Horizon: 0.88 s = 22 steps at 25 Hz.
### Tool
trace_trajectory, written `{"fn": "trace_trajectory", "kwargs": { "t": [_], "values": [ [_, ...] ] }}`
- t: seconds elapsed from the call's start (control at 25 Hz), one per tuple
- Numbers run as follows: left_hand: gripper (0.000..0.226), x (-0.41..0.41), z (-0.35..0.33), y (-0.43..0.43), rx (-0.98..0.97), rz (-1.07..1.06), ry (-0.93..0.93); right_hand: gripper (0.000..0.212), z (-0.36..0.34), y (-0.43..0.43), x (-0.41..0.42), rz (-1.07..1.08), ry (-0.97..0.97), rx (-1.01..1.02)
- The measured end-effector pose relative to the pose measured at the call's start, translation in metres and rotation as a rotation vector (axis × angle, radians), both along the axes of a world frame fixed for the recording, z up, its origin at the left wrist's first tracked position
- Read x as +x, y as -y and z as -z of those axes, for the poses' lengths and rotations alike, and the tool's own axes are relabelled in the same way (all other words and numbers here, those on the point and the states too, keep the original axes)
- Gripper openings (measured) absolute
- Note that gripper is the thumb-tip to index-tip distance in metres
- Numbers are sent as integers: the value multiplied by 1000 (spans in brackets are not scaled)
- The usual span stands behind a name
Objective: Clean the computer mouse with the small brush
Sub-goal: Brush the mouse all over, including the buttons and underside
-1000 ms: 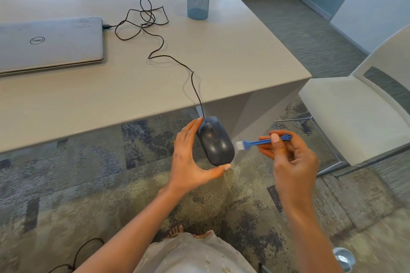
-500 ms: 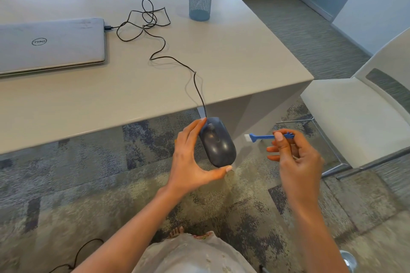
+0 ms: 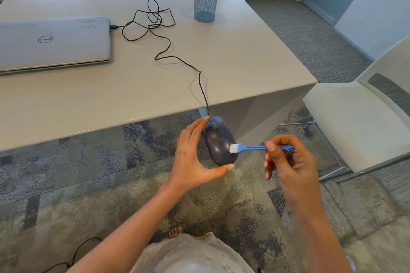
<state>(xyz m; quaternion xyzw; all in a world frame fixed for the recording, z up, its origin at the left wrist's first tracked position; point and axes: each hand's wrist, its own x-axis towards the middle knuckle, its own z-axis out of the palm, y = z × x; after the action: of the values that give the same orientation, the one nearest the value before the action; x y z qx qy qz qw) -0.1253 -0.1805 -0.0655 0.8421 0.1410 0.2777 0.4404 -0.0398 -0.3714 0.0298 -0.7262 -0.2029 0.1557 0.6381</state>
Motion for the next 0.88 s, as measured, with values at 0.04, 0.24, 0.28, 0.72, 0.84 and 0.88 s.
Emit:
{"fn": "trace_trajectory", "kwargs": {
  "t": [0.04, 0.24, 0.28, 0.72, 0.84, 0.88],
  "values": [
    [110, 0, -1, -1, -3, -4, 2, 11, 0, 2, 1, -23, 7, -18],
    [111, -4, -4, -2, -4, -16, 5, 19, 5, 7, 17, 66, 142, -350],
    [112, -5, -6, -2, -5, -14, 1, 19, 4, 8, 18, 101, 189, -395],
    [112, -1, -7, -4, 35, -38, -45, 26, -18, -13, -19, -141, 553, -312],
    [111, 0, -8, -5, 42, -42, -47, 28, -13, -18, -36, -196, 599, -336],
    [111, 0, -7, -6, 50, -45, -49, 26, -11, -20, -42, -226, 606, -354]
  ]
}}
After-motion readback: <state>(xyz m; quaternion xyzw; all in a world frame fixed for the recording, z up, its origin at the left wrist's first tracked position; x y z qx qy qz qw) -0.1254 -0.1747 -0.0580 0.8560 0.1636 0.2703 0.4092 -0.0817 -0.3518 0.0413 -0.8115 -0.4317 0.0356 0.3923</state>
